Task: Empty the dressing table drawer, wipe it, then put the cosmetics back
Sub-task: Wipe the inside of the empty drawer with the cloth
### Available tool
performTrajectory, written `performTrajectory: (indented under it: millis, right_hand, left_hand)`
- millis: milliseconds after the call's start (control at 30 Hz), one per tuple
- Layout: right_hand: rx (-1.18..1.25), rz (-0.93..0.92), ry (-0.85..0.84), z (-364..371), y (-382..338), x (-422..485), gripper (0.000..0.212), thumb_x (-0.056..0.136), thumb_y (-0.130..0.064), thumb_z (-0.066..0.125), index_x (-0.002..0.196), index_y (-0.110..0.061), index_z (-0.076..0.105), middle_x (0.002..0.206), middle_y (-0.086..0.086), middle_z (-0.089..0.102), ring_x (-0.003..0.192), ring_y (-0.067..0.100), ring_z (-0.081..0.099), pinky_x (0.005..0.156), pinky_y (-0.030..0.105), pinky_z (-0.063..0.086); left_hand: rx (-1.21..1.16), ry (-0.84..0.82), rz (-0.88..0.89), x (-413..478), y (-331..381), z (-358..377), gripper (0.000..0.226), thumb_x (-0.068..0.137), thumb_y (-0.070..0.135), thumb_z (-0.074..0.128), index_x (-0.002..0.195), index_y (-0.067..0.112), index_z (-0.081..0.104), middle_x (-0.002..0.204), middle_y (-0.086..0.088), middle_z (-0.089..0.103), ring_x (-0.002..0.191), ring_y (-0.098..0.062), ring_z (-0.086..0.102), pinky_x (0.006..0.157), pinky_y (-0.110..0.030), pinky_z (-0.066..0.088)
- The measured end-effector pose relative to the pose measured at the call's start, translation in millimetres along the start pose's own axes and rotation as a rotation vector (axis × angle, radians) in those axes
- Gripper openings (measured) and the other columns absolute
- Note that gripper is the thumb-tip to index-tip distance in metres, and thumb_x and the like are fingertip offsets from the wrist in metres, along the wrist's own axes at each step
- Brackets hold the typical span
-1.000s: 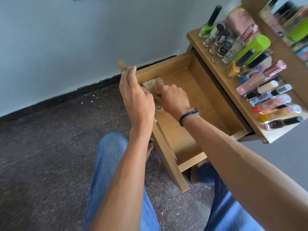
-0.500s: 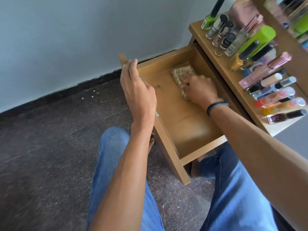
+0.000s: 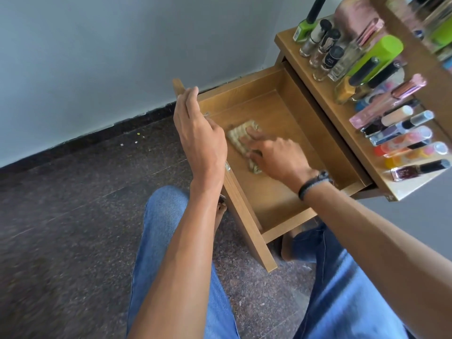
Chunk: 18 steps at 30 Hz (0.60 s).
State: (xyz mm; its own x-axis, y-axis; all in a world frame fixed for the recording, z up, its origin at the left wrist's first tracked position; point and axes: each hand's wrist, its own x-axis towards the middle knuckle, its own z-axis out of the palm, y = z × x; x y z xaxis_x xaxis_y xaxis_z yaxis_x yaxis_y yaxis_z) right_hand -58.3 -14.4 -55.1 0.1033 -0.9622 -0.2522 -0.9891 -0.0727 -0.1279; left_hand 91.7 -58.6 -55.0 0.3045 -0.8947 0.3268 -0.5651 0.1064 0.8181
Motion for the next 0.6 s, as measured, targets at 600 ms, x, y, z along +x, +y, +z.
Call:
performTrajectory:
  millis: [600]
  right_hand:
    - [-0.041,0.272,-0.045,-14,38,-13,0.047,0.110,-0.035,0.036,0.157,-0.034,0.034,0.170,-0.002,0.020,0.134,0.036,0.053,0.096,0.045,0.049]
  left_hand:
    - [-0.015,0.001,-0.015,1,0,0,0.055,0.090,-0.014,0.041,0.140,0.004,0.054,0.145,-0.013,0.053,0.140,-0.026,0.044,0.114,-0.037,0.039]
